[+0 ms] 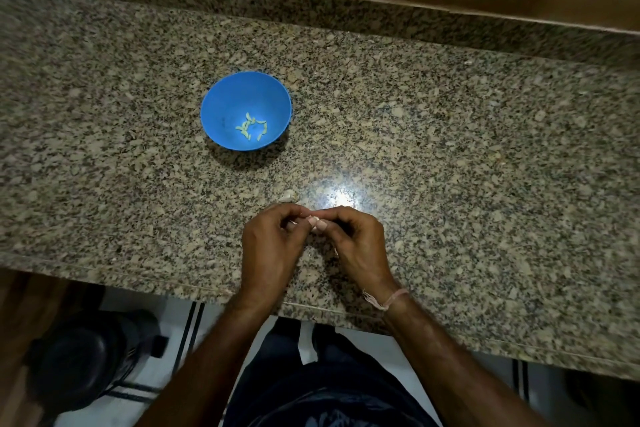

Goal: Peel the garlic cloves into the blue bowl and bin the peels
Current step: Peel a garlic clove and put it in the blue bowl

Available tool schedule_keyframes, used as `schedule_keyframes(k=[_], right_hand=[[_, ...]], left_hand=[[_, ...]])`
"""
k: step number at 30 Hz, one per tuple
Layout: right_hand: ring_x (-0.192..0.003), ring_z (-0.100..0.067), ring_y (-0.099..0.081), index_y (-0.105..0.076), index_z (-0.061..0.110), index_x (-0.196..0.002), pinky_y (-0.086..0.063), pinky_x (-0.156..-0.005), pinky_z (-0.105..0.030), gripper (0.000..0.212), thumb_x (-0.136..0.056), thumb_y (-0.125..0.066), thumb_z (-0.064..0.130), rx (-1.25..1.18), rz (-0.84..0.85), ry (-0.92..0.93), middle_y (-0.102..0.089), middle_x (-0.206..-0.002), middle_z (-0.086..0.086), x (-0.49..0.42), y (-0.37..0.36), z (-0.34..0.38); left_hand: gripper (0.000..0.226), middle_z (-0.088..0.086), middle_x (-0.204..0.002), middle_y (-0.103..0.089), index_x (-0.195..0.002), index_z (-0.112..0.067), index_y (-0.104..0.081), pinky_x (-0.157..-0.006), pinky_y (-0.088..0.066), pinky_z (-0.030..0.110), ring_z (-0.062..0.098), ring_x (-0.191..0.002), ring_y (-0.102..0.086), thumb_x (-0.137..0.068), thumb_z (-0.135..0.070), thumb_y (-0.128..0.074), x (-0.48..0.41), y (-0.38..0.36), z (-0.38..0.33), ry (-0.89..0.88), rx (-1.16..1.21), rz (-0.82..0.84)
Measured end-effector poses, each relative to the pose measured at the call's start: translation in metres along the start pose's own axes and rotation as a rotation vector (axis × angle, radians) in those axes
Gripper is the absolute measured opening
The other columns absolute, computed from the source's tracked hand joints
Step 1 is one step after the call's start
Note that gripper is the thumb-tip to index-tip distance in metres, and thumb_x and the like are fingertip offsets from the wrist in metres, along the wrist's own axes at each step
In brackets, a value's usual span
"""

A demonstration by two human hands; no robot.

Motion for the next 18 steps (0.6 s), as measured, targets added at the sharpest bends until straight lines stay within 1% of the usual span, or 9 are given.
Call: schedule_keyframes(k=[3,5,6,8,10,11,14,18], right_hand=[[-0.1,-0.018,-0.076,-0.081,0.01,-0.103,-0.062,-0.092,-0.045,0.01,-0.094,-0.076,0.011,-0.035,0.003,-0.013,-0.08,-0.1,0.001,0.002,0.001,0.001],[-0.098,-0.019,-0.076,-0.08,0.011,-0.1,-0.062,-0.091,-0.048,0.008,-0.094,-0.078,0.014,-0.023,-0.001,-0.014,-0.08,-0.098,0.001,0.003,0.0,-0.001],[-0.097,-0.019,-0.076,-0.08,0.012,-0.099,-0.062,-0.089,-0.049,0.007,-0.094,-0.078,0.016,-0.014,-0.003,-0.013,-0.08,-0.097,0.001,0.004,0.0,-0.001],[-0.096,-0.02,-0.076,-0.079,0.012,-0.098,-0.062,-0.088,-0.05,0.007,-0.094,-0.077,0.018,-0.007,-0.006,-0.015,-0.079,-0.096,0.001,0.005,0.0,-0.003],[-0.095,-0.018,-0.076,-0.079,0.012,-0.098,-0.062,-0.088,-0.047,0.006,-0.096,-0.075,0.016,0.008,-0.01,-0.017,-0.079,-0.096,0.001,0.006,0.0,-0.004],[-0.095,-0.018,-0.076,-0.078,0.012,-0.098,-0.062,-0.088,-0.045,0.005,-0.096,-0.074,0.015,0.02,-0.014,-0.011,-0.079,-0.096,0.001,0.007,0.0,-0.004],[-0.094,-0.017,-0.075,-0.077,0.01,-0.098,-0.062,-0.086,-0.04,0.007,-0.098,-0.071,0.009,0.051,-0.019,0.014,-0.078,-0.095,0.001,0.008,0.0,-0.004],[-0.095,-0.016,-0.075,-0.078,0.01,-0.101,-0.061,-0.085,-0.034,0.008,-0.098,-0.071,0.008,0.04,-0.035,0.017,-0.079,-0.097,0.001,0.01,-0.005,-0.002]], left_hand=[[0.01,-0.01,-0.091,-0.073,-0.101,-0.017,-0.079,-0.071,-0.056,0.023,0.002,-0.08,-0.067,-0.092,-0.019,-0.076,0.003,0.0,-0.009,-0.119,-0.096,-0.018],[0.009,-0.01,-0.088,-0.074,-0.1,-0.015,-0.079,-0.07,-0.057,0.026,0.002,-0.079,-0.067,-0.093,-0.018,-0.075,0.005,0.0,-0.009,-0.118,-0.106,-0.025],[0.009,-0.01,-0.087,-0.074,-0.1,-0.016,-0.079,-0.07,-0.057,0.025,0.001,-0.078,-0.068,-0.093,-0.019,-0.075,0.005,-0.001,-0.008,-0.101,-0.092,-0.021],[0.011,-0.012,-0.087,-0.074,-0.101,-0.017,-0.079,-0.068,-0.056,0.018,-0.001,-0.078,-0.069,-0.094,-0.023,-0.075,0.006,-0.002,-0.004,-0.05,-0.056,-0.005],[0.011,-0.013,-0.085,-0.074,-0.1,-0.018,-0.079,-0.065,-0.051,0.009,-0.004,-0.077,-0.068,-0.094,-0.026,-0.075,0.007,-0.002,-0.001,0.001,-0.045,0.012],[0.01,-0.014,-0.083,-0.074,-0.099,-0.019,-0.079,-0.063,-0.05,0.007,-0.005,-0.076,-0.068,-0.093,-0.026,-0.076,0.007,-0.003,0.0,0.032,-0.036,0.019],[0.008,-0.012,-0.079,-0.074,-0.094,-0.017,-0.079,-0.06,-0.047,0.005,-0.006,-0.073,-0.068,-0.091,-0.024,-0.077,0.009,-0.005,0.003,0.15,0.052,0.03],[0.005,-0.006,-0.076,-0.076,-0.09,-0.016,-0.08,-0.058,-0.048,0.007,-0.001,-0.07,-0.07,-0.091,-0.02,-0.077,0.01,-0.004,0.007,0.224,0.164,0.02]])
Point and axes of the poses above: each hand's wrist, its own x-axis away from the middle knuckle, its own y-axis out of the back of the hand, z = x × y, the point moved 5 cm from there along -x, towards the middle knuckle
